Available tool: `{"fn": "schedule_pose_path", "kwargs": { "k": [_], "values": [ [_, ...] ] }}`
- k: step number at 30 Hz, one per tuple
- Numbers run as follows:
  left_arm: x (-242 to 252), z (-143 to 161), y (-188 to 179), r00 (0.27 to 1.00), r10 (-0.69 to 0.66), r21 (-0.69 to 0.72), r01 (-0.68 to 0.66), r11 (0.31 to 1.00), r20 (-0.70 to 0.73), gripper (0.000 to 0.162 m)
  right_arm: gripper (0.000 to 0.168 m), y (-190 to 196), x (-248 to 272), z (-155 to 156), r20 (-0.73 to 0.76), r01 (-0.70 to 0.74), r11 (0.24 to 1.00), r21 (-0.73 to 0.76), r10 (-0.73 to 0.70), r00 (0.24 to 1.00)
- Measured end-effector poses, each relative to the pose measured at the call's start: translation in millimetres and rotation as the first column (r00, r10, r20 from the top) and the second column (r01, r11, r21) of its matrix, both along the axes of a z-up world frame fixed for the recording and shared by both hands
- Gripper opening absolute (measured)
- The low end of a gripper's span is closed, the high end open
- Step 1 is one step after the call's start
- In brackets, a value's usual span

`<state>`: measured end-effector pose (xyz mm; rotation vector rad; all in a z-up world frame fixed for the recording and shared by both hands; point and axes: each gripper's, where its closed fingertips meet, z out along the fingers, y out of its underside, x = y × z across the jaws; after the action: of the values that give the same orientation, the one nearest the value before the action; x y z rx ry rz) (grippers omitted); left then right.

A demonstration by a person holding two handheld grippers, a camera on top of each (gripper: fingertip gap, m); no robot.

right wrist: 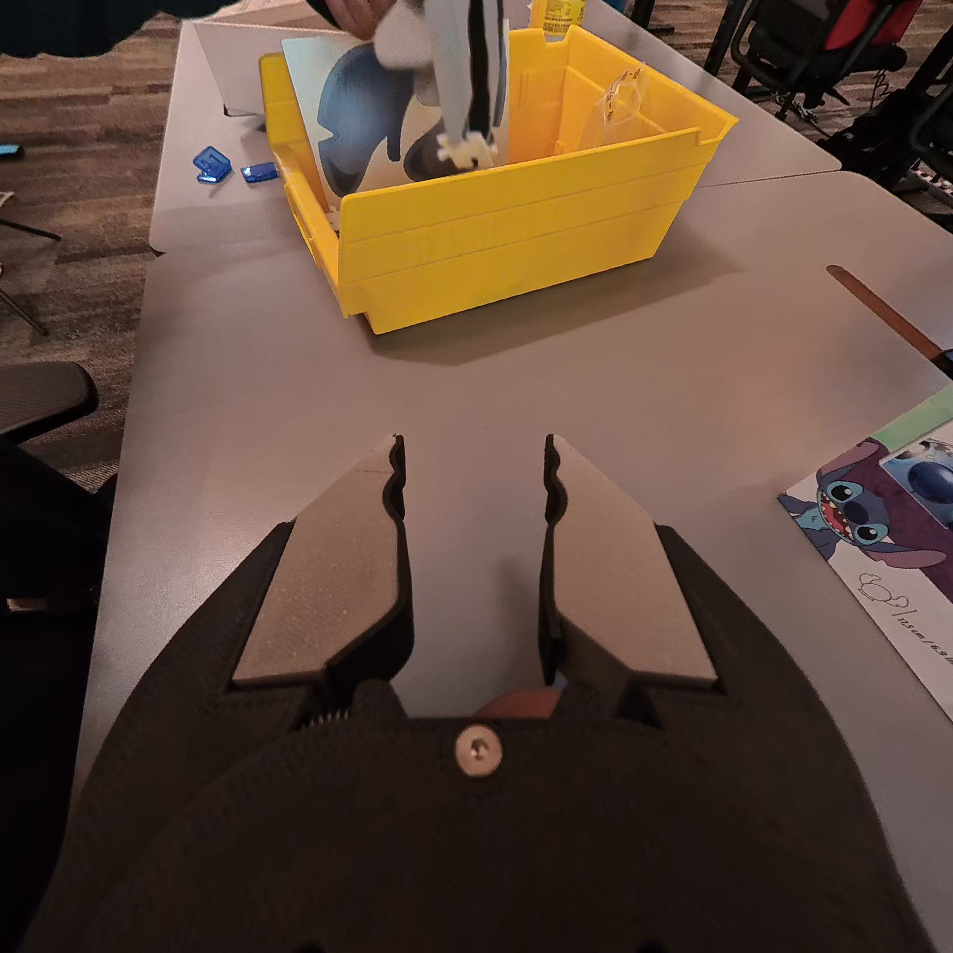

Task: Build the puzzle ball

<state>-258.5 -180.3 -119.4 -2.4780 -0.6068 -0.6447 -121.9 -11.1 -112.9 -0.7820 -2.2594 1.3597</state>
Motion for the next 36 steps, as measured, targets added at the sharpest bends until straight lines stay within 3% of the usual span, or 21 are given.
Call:
{"fn": "schedule_pose_path", "kwargs": {
  "k": [2,9,18,20,23,25,32,36],
  "values": [
    [18,23,11,0.993,-0.057,0.163,0.039,0.986,0.107,0.025,0.051,-1,0,-1,0.002,-0.003,1.0,0.003,0.003,1.0],
    [33,68,23,0.96,-0.143,0.434,0.025,0.9,0.242,0.025,0.051,-2,1,-2,-0.002,-0.004,1.0,0.01,0.004,1.0],
    [36,73,26,0.952,-0.165,0.454,0.032,0.89,0.256,0.025,0.051,0,3,-1,-0.006,-0.006,1.0,0.011,0.006,1.0],
    [34,60,26,0.96,-0.141,0.396,0.035,0.918,0.242,0.025,0.051,0,3,-1,-0.006,-0.005,1.0,0.01,0.005,1.0],
    [20,6,15,0.992,-0.048,0.116,0.034,0.993,0.118,0.026,0.051,0,3,-1,-0.006,-0.005,1.0,0.01,0.005,1.0],
    [6,-24,4,1.0,0.006,-0.067,-0.004,0.998,0.016,0.026,0.051,0,3,-1,-0.006,-0.005,1.0,0.011,0.005,1.0],
    [-38,-40,-31,0.966,0.044,-0.328,-0.129,0.936,-0.255,0.037,0.05,0,2,-3,-0.004,-0.002,1.0,0.014,0.002,1.0],
    [-68,-46,-74,0.914,0.001,-0.5,-0.223,0.837,-0.406,0.036,0.05,0,2,-3,-0.007,0.0,1.0,0.016,0.0,1.0]
  ]
}}
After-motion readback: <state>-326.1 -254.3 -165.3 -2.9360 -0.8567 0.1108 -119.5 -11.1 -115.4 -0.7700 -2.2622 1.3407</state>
